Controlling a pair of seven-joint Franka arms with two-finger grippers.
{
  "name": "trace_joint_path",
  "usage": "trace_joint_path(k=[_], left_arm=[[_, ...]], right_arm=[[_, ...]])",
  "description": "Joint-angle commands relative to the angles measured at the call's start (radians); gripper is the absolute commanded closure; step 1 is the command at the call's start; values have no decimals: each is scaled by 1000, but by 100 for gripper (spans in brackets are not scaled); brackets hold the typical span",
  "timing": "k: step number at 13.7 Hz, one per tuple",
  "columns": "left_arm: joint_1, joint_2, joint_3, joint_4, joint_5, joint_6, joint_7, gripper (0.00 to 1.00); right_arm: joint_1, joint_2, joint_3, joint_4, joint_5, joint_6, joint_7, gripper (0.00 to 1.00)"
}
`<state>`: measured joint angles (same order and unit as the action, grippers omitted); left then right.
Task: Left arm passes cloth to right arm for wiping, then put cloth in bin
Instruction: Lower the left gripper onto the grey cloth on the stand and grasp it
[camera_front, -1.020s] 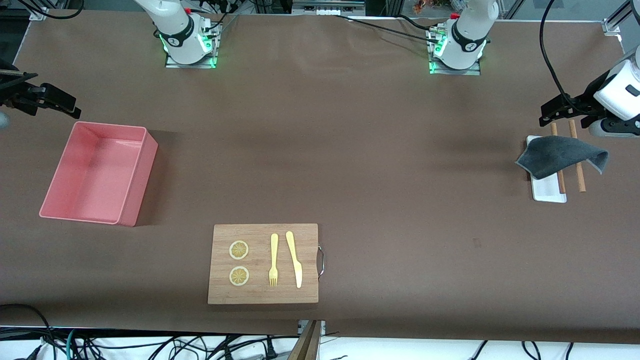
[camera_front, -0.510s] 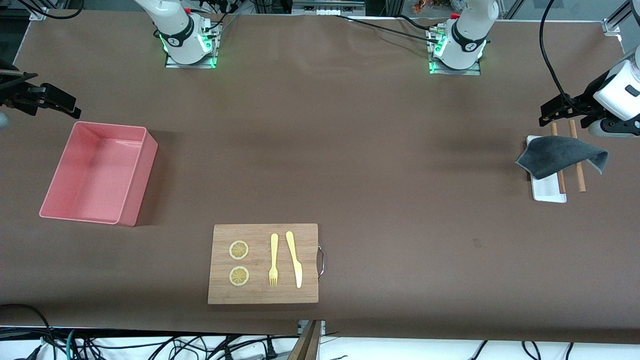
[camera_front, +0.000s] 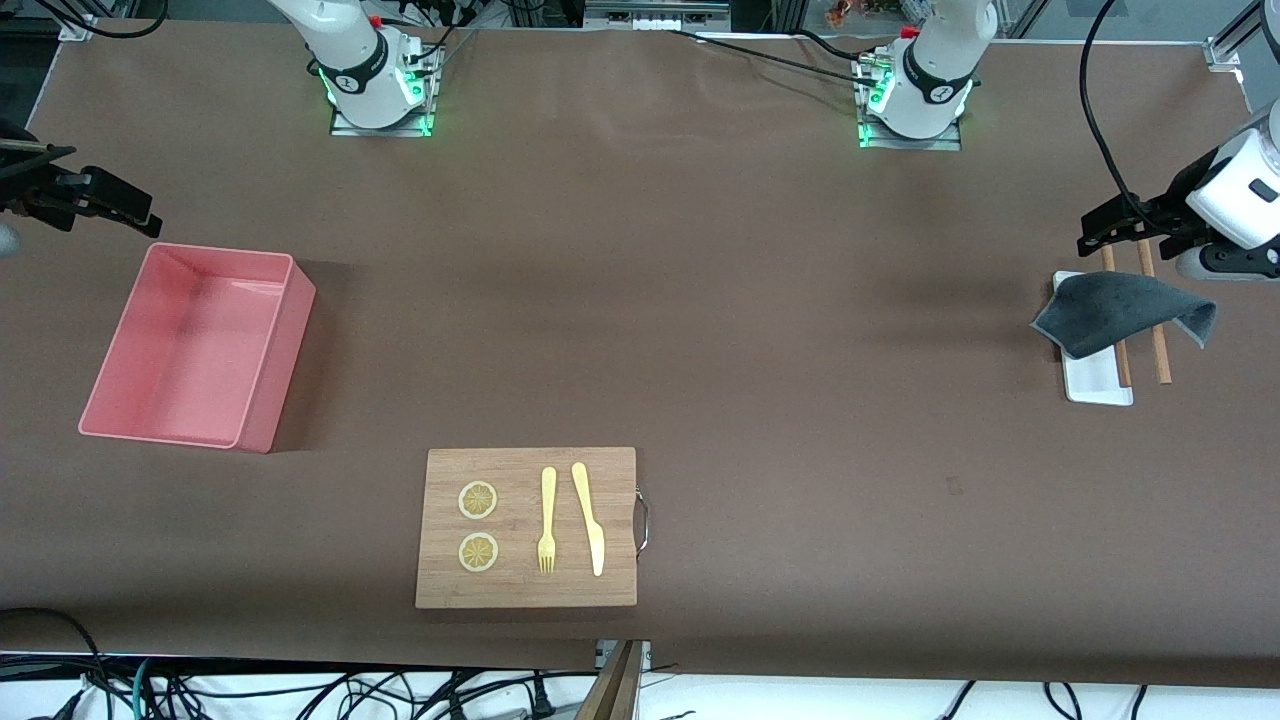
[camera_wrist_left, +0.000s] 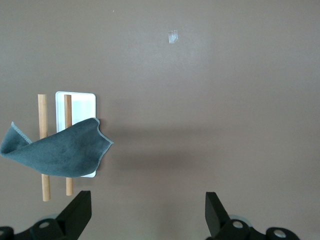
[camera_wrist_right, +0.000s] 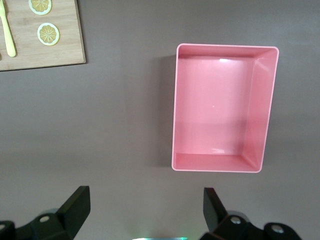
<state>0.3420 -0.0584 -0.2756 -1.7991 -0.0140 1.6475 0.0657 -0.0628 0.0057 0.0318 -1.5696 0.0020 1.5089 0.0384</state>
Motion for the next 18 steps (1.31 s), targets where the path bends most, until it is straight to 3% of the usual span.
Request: trace_joint_path(k=[1,6,13,18], left_arm=[[49,35,1,10,-6,5,41,0],[152,120,1,47,-8,5,190,0],[351,268,3,34,44,-61,626,0],[462,405,1,35,48,-64,762,0]], right_arm=[[-3,7,2,22,12,-10,11,0],[-5,7,2,22,12,-9,8,0],[-3,8,2,22,12,-6,8,0],[-2,22,5,22,12,-9,5,0]])
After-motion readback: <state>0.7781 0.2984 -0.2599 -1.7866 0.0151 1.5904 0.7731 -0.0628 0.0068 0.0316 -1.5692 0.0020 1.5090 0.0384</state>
